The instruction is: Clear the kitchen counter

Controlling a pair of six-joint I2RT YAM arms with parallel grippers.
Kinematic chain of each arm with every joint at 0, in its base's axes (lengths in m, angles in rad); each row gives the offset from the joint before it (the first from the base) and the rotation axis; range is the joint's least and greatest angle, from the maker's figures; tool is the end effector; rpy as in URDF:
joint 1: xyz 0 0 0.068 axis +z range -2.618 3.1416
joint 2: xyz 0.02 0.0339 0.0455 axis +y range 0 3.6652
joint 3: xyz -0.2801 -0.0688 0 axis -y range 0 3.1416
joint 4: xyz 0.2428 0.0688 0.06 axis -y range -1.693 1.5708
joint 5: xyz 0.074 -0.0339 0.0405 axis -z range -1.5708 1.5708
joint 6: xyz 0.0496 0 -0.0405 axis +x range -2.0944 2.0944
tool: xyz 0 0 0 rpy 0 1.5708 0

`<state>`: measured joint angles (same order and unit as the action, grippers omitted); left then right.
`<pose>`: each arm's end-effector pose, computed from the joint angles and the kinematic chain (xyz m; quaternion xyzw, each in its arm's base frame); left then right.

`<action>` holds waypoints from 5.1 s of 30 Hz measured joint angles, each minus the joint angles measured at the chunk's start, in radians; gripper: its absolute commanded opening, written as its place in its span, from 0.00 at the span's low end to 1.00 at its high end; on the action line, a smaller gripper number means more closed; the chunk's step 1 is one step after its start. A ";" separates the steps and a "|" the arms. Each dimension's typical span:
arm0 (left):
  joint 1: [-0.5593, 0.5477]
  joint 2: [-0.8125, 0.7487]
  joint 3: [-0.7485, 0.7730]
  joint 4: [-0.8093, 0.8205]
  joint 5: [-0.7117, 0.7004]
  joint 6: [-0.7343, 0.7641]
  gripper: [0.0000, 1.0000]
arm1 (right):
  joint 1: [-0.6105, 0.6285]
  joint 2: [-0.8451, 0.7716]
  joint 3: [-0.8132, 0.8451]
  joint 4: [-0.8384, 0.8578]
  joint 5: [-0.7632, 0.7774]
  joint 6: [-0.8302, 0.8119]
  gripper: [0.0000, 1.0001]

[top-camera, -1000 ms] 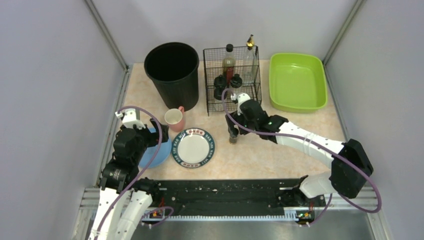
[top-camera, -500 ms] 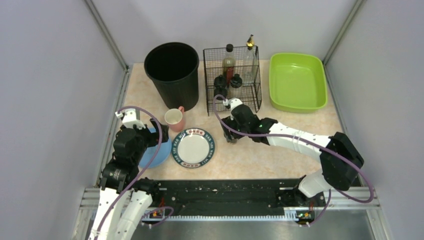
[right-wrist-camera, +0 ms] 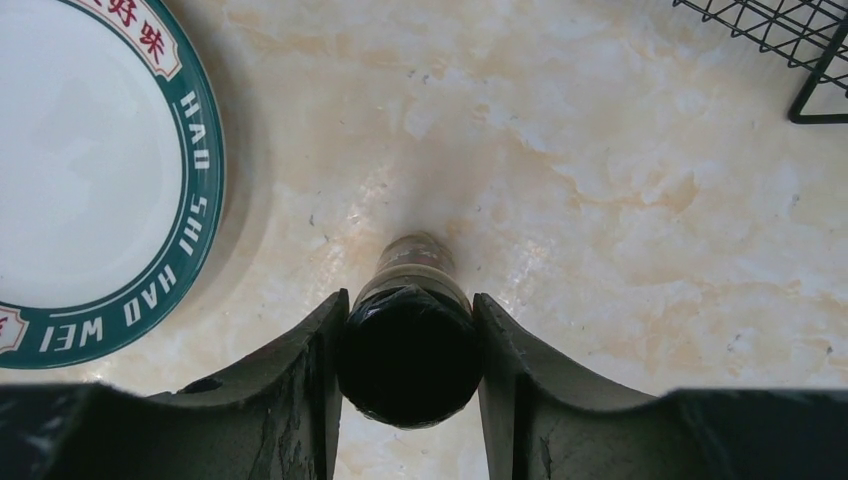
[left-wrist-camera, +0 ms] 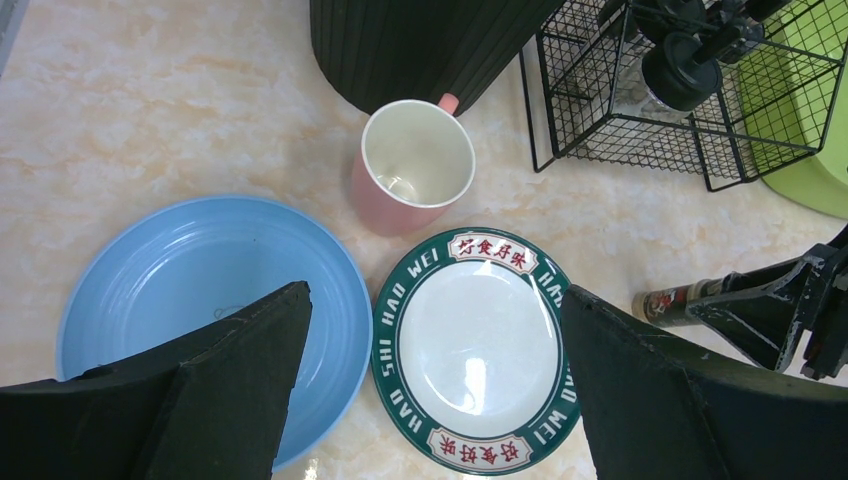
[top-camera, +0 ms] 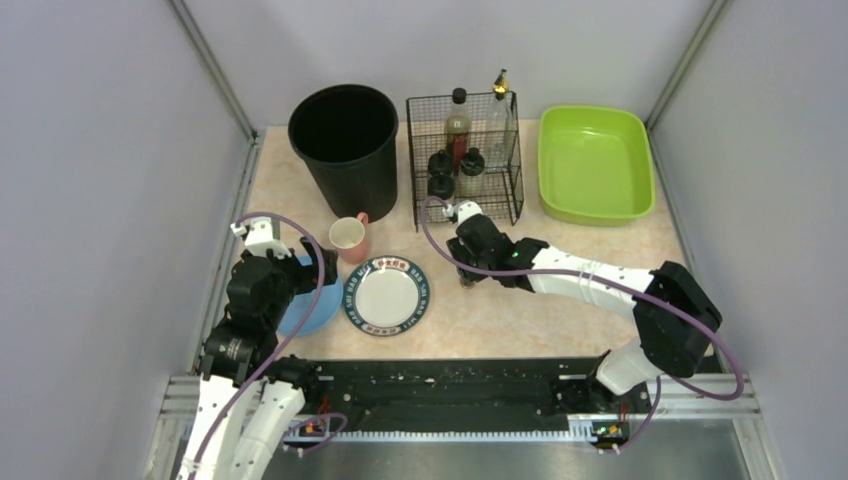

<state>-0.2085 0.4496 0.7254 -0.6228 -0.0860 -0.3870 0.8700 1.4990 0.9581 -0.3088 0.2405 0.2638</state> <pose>0.0998 -0.0168 0.3171 -0.0975 0.8123 -0.1347 0.5590 0.2151 0.2367 0.2275 -0.2369 0.8992 0.0934 0.3557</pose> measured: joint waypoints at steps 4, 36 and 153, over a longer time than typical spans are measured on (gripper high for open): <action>0.000 0.000 0.000 0.000 0.000 0.000 0.99 | 0.001 -0.002 0.019 -0.034 0.026 -0.007 0.07; 0.000 0.000 0.000 0.000 0.018 0.000 0.99 | -0.228 0.251 0.609 -0.108 0.153 -0.163 0.07; 0.000 0.032 0.000 -0.018 -0.011 -0.004 0.99 | 0.087 0.261 -0.327 0.931 -0.336 0.687 0.45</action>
<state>-0.2085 0.4812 0.7254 -0.6407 -0.0975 -0.3912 0.9565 1.7603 0.6315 0.6224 -0.0956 0.9508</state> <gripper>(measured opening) 0.991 0.551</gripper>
